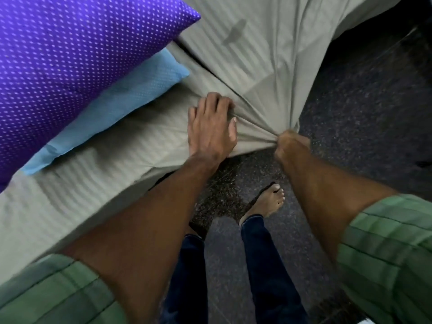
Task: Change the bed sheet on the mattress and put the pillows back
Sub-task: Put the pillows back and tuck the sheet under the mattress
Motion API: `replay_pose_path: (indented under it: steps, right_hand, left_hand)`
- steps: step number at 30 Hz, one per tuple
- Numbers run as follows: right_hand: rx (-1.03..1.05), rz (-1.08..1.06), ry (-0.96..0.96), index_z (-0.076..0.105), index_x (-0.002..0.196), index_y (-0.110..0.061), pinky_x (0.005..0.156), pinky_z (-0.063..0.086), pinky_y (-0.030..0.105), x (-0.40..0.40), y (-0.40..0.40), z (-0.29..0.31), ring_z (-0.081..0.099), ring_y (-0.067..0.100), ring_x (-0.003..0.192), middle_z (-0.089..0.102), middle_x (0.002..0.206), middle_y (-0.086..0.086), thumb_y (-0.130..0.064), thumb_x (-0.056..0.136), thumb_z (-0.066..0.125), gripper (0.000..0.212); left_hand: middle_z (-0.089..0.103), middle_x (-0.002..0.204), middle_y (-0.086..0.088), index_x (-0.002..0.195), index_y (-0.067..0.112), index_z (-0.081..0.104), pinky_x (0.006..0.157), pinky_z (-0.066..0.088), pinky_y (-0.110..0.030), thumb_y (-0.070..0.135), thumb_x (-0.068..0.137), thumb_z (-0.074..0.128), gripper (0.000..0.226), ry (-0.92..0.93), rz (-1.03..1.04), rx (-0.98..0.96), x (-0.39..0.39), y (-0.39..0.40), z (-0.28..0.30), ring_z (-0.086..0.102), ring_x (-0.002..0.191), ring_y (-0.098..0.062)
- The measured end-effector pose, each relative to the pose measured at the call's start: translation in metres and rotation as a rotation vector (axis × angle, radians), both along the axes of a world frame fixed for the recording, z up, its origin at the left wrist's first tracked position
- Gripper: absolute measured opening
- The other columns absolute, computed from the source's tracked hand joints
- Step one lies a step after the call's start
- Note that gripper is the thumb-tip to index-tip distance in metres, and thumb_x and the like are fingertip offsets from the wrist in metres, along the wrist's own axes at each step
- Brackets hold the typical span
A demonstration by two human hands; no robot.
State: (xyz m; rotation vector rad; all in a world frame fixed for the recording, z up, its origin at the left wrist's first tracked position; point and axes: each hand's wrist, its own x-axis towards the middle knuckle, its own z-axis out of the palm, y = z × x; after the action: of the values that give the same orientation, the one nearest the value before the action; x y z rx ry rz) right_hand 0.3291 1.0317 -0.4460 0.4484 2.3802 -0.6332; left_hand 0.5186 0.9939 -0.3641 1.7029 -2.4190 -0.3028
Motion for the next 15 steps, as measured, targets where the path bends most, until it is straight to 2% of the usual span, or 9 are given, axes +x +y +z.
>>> replay_pose_path:
  steps: [3, 6, 8, 11, 13, 15]
  right_hand:
    - [0.000, -0.017, -0.052, 0.059, 0.132, -0.001, 0.093, 0.058, 0.051, -0.023, 0.004, -0.029, 0.067, 0.035, 0.109, 0.065, 0.130, 0.015, -0.026, 0.093, 0.053, 0.046]
    - [-0.086, -0.019, -0.204, 0.049, 0.143, -0.005, 0.095, 0.057, 0.051, -0.016, 0.004, -0.043, 0.064, 0.034, 0.113, 0.058, 0.138, 0.013, -0.026, 0.091, 0.062, 0.058]
    - [-0.166, 0.009, -0.300, 0.053, 0.141, -0.008, 0.093, 0.058, 0.047, -0.016, 0.002, -0.064, 0.066, 0.031, 0.110, 0.060, 0.138, 0.009, -0.030, 0.085, 0.069, 0.062]
    - [-0.295, 0.037, -0.315, 0.064, 0.127, -0.012, 0.084, 0.062, 0.044, -0.011, -0.013, -0.031, 0.069, 0.028, 0.100, 0.070, 0.120, 0.008, -0.049, 0.079, 0.069, 0.061]
    - [-0.430, 0.049, -0.321, 0.066, 0.123, -0.012, 0.070, 0.056, 0.033, -0.012, -0.029, 0.003, 0.065, 0.020, 0.090, 0.069, 0.101, 0.002, -0.050, 0.094, 0.061, 0.048]
    - [-0.576, 0.027, -0.408, 0.066, 0.126, -0.013, 0.071, 0.053, 0.031, -0.020, -0.045, 0.016, 0.067, 0.020, 0.093, 0.071, 0.102, 0.001, -0.057, 0.102, 0.048, 0.053]
  left_hand:
    - [0.055, 0.120, -0.001, 0.117, 0.025, 0.058, 0.092, 0.040, -0.039, 0.039, 0.087, 0.060, 0.034, 0.013, -0.057, 0.007, -0.015, -0.009, -0.002, 0.052, 0.111, -0.023]
    - [0.053, 0.121, -0.001, 0.117, 0.026, 0.057, 0.092, 0.042, -0.040, 0.037, 0.085, 0.063, 0.035, 0.003, -0.103, 0.019, -0.031, -0.014, -0.003, 0.051, 0.111, -0.023]
    - [0.052, 0.121, -0.001, 0.118, 0.027, 0.057, 0.094, 0.043, -0.040, 0.036, 0.085, 0.063, 0.035, -0.007, -0.091, 0.039, -0.042, -0.019, -0.002, 0.051, 0.112, -0.023]
    - [0.050, 0.122, -0.003, 0.120, 0.025, 0.056, 0.095, 0.044, -0.041, 0.034, 0.085, 0.063, 0.037, -0.018, -0.034, 0.071, -0.058, -0.024, 0.001, 0.050, 0.114, -0.024]
    - [0.050, 0.123, -0.005, 0.121, 0.022, 0.055, 0.095, 0.044, -0.041, 0.033, 0.084, 0.063, 0.039, -0.033, -0.023, 0.086, -0.074, -0.026, 0.006, 0.050, 0.114, -0.026]
    - [0.050, 0.123, -0.006, 0.122, 0.020, 0.054, 0.095, 0.044, -0.041, 0.031, 0.084, 0.064, 0.041, -0.024, -0.003, 0.104, -0.089, -0.030, 0.011, 0.050, 0.114, -0.027]
